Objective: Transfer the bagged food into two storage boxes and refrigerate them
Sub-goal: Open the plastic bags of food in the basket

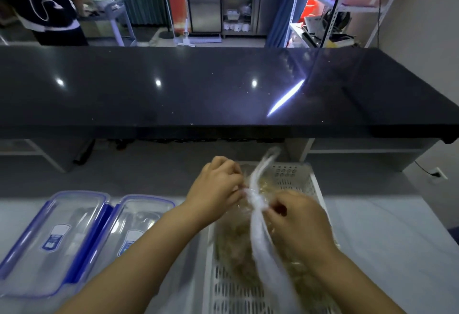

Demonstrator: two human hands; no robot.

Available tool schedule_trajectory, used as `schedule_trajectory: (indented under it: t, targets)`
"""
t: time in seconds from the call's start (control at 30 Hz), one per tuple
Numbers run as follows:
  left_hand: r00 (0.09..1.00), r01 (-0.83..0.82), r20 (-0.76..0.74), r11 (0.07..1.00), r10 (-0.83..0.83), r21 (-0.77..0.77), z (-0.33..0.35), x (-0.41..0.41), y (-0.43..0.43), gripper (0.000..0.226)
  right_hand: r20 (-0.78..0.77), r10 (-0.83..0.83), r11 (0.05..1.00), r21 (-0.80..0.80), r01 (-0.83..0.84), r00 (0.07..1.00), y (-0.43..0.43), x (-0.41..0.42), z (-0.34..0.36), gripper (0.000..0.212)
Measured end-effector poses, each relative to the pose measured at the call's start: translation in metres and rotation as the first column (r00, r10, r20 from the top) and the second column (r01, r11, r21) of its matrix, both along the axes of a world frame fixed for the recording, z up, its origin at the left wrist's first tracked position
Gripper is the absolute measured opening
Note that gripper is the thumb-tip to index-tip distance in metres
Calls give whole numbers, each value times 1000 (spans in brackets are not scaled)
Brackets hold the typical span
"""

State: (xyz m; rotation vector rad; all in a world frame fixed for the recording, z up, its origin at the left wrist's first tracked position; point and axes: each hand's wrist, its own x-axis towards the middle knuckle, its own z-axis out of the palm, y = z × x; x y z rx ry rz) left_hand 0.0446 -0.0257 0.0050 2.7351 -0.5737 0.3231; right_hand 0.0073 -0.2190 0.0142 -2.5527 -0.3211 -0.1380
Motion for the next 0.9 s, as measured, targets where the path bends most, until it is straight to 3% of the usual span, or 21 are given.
schedule_trajectory:
  t: [0.17, 0.37, 0.47, 0.57, 0.63, 0.67, 0.77, 0.83, 0.9]
  targets:
    - [983, -49, 172, 998, 56, -44, 22, -6, 8, 9, 43, -50, 996, 77, 46, 998, -1, -20, 17, 18]
    - [940, -312, 113, 944, 323, -103, 29, 6, 41, 11, -3, -159, 985, 67, 159, 987, -19, -39, 19, 24]
    - [983, -179, 4, 966, 183, -184, 27, 5, 42, 16, -123, -182, 981, 41, 188, 976, -27, -42, 24, 19]
    - [990, -37, -142, 940, -12, -339, 35, 2, 26, 39, -79, -178, 954, 231, 192, 981, -15, -37, 36, 15]
    - [981, 88, -147, 971, -123, -222, 41, 4, 14, 48, -25, -146, 946, 291, 147, 989, 5, -32, 44, 11]
    - [977, 142, -142, 981, -160, -130, 42, 5, 11, 50, -20, -112, 962, 250, 113, 994, 16, -30, 45, 14]
    - [970, 195, -148, 981, -194, -5, 40, 7, 15, 48, 29, -30, 999, -43, 31, 999, 42, -29, 34, 55]
    - [971, 214, -116, 977, -211, 14, 38, 5, 22, 41, 101, -19, 987, -157, 35, 995, 48, -30, 26, 59]
    - [968, 239, -84, 970, -236, 32, 39, 3, 28, 29, 146, -21, 996, -86, 33, 989, 48, -30, 22, 47]
